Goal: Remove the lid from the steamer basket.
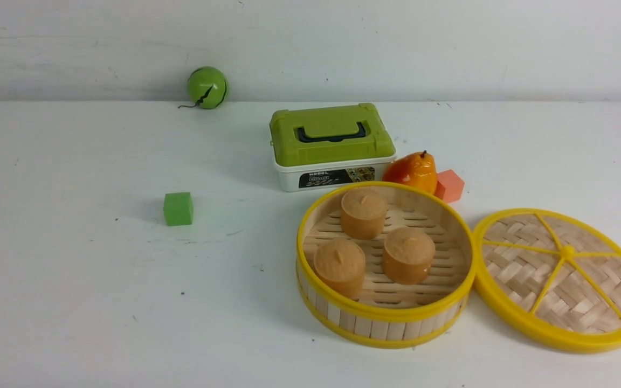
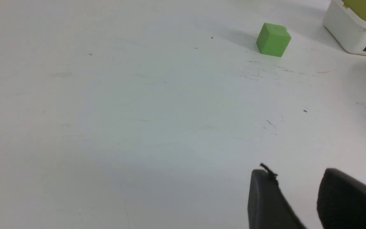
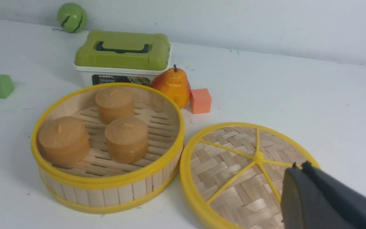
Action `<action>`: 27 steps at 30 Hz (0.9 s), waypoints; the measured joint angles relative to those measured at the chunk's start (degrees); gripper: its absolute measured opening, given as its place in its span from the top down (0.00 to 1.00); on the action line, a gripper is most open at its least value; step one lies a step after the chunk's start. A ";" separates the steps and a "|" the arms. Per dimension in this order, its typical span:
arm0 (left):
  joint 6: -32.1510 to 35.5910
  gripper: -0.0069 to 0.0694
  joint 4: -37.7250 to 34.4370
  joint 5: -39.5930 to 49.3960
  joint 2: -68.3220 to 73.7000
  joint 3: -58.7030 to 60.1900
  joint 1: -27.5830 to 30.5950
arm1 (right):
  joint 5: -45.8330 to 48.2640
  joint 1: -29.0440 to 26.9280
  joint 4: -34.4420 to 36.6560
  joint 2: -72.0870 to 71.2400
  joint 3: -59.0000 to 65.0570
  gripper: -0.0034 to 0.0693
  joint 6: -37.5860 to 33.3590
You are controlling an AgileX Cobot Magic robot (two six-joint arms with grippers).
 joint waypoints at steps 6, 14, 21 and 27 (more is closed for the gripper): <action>0.00 0.60 0.00 0.00 0.00 0.00 0.00 | -19.79 0.00 -2.03 -4.00 14.77 0.98 2.83; 0.00 0.60 0.00 0.00 0.00 0.00 0.00 | -25.78 -3.90 -10.15 -14.03 28.03 0.98 14.51; 0.00 0.60 0.00 0.00 0.00 0.00 0.00 | -13.18 -6.06 -16.11 -17.68 28.31 0.98 21.37; 0.00 0.60 0.00 0.00 0.00 0.00 0.00 | -9.74 -6.06 -17.51 -17.68 28.31 0.98 23.48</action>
